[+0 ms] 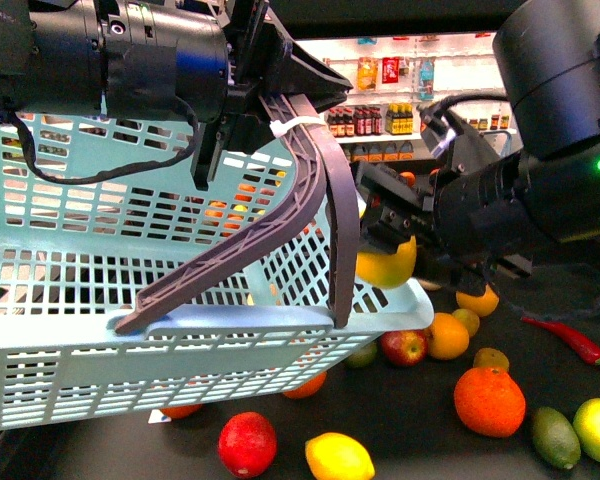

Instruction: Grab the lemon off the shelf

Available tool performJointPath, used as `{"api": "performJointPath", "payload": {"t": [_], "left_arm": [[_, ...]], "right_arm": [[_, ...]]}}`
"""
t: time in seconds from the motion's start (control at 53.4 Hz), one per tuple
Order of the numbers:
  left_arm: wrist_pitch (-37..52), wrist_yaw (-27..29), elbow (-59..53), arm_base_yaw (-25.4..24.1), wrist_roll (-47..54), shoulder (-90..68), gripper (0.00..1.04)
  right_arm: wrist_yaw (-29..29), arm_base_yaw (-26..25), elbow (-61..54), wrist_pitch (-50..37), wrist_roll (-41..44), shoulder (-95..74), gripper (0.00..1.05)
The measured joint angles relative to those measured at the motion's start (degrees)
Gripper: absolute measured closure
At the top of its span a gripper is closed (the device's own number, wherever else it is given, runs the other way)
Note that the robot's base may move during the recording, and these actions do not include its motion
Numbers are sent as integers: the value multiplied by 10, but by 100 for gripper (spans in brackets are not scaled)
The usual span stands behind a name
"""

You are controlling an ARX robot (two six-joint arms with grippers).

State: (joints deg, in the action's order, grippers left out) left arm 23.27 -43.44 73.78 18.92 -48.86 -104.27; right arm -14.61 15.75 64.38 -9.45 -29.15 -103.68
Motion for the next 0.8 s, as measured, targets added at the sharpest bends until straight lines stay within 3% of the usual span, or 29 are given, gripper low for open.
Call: {"api": "performJointPath", "payload": {"t": [0.262, 0.524, 0.805], "left_arm": [[0, 0, 0, 0, 0, 0, 99], [0, 0, 0, 0, 0, 0, 99], [0, 1, -1, 0, -3, 0, 99]], "right_arm": [[0, 19, 16, -7, -10, -42, 55], [-14, 8, 17, -41, -10, -37, 6], [-50, -92, 16, -80, 0, -2, 7]]}}
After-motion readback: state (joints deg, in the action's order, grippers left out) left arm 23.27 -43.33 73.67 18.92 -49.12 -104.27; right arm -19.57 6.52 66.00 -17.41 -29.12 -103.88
